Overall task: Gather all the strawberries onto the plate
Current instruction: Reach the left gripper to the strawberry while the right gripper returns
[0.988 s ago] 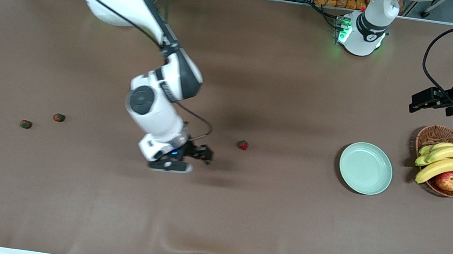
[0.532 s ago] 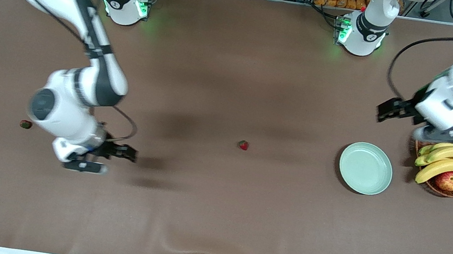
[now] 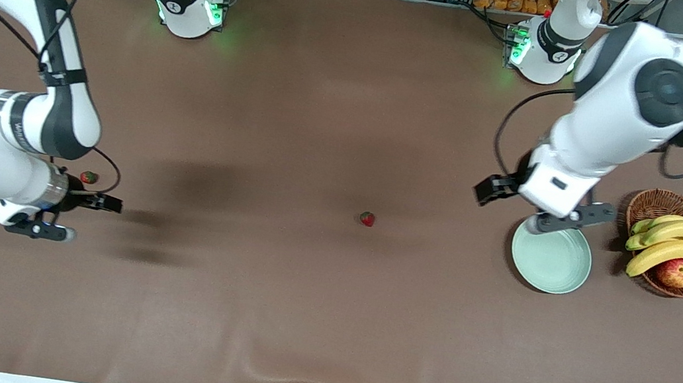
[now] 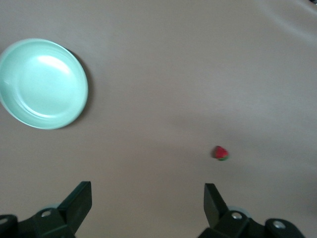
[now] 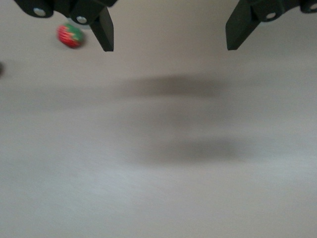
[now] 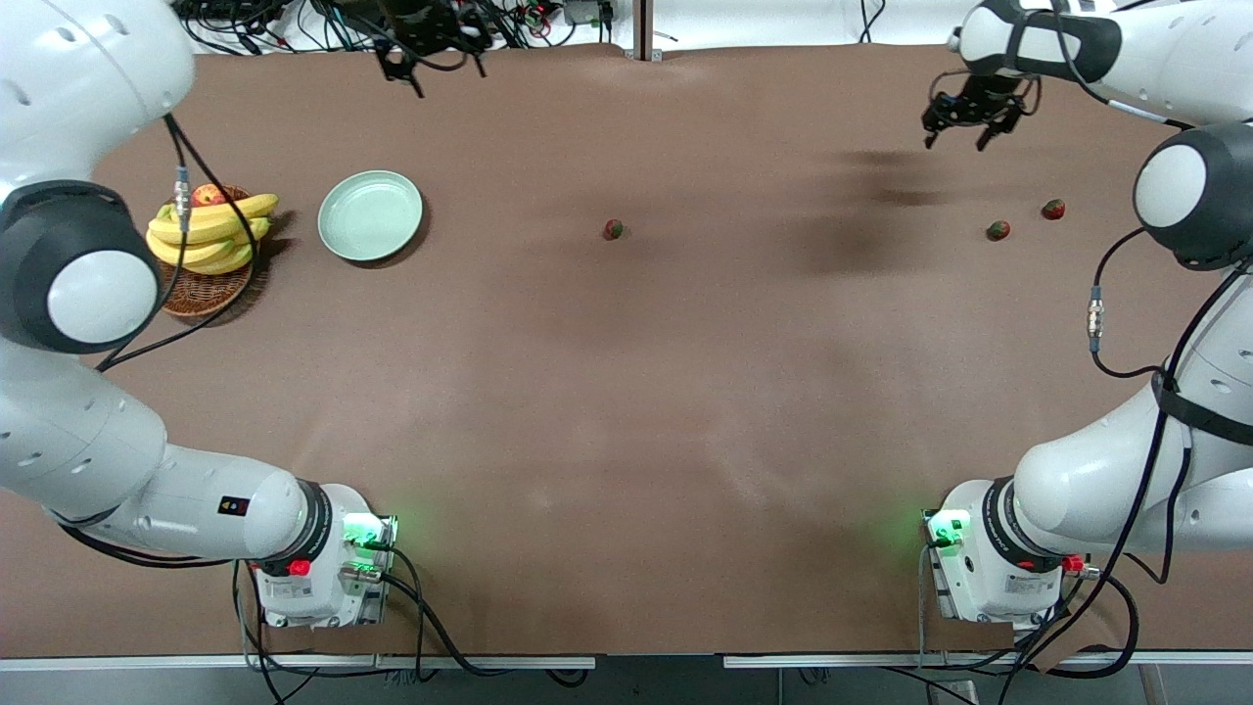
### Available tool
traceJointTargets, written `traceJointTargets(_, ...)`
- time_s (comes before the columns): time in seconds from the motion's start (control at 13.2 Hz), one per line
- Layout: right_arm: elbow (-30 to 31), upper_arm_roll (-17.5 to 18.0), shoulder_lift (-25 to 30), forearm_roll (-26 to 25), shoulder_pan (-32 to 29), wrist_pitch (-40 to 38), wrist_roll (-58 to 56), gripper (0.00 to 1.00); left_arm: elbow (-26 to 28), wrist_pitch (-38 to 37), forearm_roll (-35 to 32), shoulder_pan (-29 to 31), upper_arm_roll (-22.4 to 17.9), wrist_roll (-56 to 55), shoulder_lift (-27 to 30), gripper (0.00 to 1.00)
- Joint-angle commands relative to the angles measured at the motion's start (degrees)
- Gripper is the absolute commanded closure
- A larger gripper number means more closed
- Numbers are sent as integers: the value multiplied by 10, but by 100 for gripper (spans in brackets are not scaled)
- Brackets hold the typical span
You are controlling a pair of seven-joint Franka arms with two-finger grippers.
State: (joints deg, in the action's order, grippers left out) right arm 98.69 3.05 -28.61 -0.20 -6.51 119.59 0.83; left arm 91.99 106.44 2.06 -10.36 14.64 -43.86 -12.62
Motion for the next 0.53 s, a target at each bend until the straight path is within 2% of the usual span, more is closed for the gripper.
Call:
traceJointTargets(0.0,57,11,21,-15,-47,6,-2,0,-46,20,-5,-37,-1,-81,-55,0)
traceJointTargets(0.23,81,10,18,-25,-68,13,-2,0,-46,69,-26,-68,-1,-119,-92,0)
traceJointTargets(0.46,131,11,17,-70,-83,77,-6,0,-47,124,-47,-91,-1,-158,-131,0)
